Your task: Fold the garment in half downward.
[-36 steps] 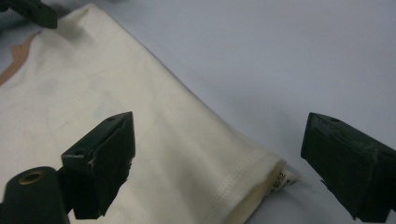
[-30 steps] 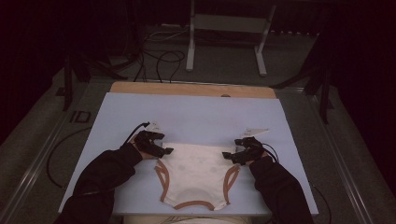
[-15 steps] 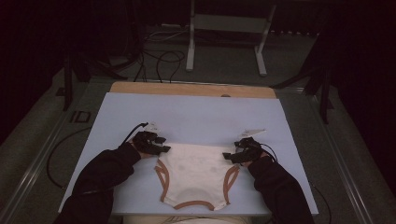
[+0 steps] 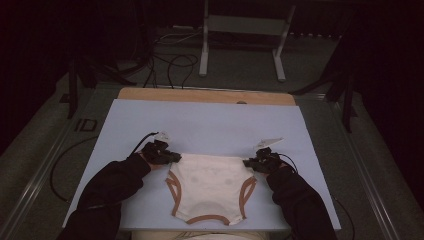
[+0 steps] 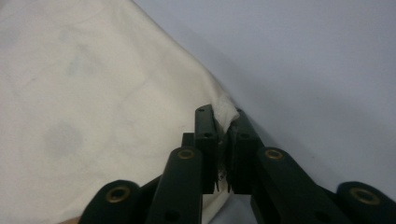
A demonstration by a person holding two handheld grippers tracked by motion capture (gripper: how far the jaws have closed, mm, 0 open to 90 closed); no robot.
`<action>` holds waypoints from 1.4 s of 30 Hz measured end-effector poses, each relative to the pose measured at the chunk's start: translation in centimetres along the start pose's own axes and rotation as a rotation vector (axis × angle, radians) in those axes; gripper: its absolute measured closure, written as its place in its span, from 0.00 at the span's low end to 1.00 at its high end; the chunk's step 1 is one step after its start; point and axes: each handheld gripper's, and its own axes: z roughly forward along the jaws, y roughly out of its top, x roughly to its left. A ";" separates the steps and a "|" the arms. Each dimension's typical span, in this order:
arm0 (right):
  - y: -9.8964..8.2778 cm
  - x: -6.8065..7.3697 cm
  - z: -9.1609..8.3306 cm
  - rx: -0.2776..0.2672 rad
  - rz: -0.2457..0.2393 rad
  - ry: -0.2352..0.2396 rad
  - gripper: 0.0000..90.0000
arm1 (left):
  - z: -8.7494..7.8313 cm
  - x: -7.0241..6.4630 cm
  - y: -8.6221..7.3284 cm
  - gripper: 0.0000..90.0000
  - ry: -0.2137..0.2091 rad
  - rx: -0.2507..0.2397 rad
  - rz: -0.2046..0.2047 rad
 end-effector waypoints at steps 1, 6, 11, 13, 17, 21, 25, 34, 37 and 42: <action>0.0 0.1 0.0 -0.001 -0.002 -0.003 0.95 | -0.1 0.0 0.0 0.94 -0.002 -0.002 -0.006; 0.4 0.1 -0.5 -0.025 -0.005 -0.008 0.95 | -0.6 0.0 -0.1 0.95 -0.001 -0.016 -0.021; 0.9 0.2 -0.4 -0.027 -0.022 -0.023 0.95 | -1.1 0.0 0.0 0.95 0.009 -0.021 -0.023; 1.1 0.1 -0.3 -0.033 -0.026 -0.027 0.95 | -1.2 0.1 0.1 0.95 0.021 -0.026 -0.025; 1.8 -0.2 -0.1 -0.040 -0.021 -0.031 0.95 | -1.5 0.4 0.2 0.95 0.045 -0.041 -0.040; 2.7 -0.5 0.2 -0.049 -0.014 -0.031 0.95 | -1.7 0.9 0.3 0.95 0.069 -0.054 -0.055; 3.4 -0.9 0.7 -0.049 -0.011 -0.036 0.95 | -1.9 1.4 0.6 0.95 0.084 -0.057 -0.063; 4.4 -1.7 2.1 -0.041 0.005 -0.042 0.95 | -1.9 2.5 0.9 0.95 0.111 -0.052 -0.077; 4.5 -2.0 2.6 -0.034 0.017 -0.043 0.95 | -1.7 2.8 1.0 0.95 0.123 -0.051 -0.082; 5.0 -2.6 3.3 -0.033 0.029 -0.053 0.95 | -1.5 3.4 1.1 0.95 0.138 -0.061 -0.098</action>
